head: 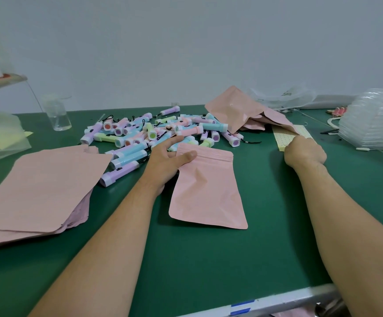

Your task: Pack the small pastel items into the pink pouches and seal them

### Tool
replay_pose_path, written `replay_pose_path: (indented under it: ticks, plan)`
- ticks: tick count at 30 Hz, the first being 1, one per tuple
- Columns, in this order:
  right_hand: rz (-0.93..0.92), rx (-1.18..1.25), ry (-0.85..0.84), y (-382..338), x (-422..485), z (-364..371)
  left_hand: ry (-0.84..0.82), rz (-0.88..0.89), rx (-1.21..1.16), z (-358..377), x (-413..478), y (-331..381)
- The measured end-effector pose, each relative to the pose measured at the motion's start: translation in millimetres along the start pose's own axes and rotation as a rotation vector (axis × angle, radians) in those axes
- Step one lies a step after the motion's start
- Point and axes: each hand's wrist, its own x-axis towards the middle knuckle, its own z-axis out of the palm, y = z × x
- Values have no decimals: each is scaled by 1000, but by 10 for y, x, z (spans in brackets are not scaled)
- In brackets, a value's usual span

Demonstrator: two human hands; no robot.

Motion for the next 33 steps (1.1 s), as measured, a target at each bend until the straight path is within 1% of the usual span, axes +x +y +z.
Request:
replay_pose_path:
  ticks: [11,15,17,19,21,23,25,27,29,31,33]
  plan:
    - [-6,64,42,18,-53,-7,12,12,22,5,9,-7]
    - [20,310,194,17,-82,-40,26,15,-11,15,21,-14]
    - [-11,488,210,-28,-132,-104,26,14,-25,17,28,-12]
    - [-133,687,131,-125,-229,-174,18,15,-30,20,34,-16]
    - [-308,826,-22,-278,-415,-250,-6,20,-61,27,30,-28]
    - [-463,906,-193,-476,-658,-315,-31,30,-78,30,15,-31]
    - [-595,962,-297,-691,-890,-338,-34,49,-64,40,4,-42]
    - [-699,995,-310,-869,-1084,-326,-27,102,6,47,2,-30]
    - [-796,961,-248,-984,-1238,-295,-66,154,50,45,-9,-28]
    - [-864,926,-176,-1053,-1335,-244,-135,176,32,58,-48,-12]
    - [-904,897,-113,-1096,-1384,-199,-156,182,4,64,-62,-9]
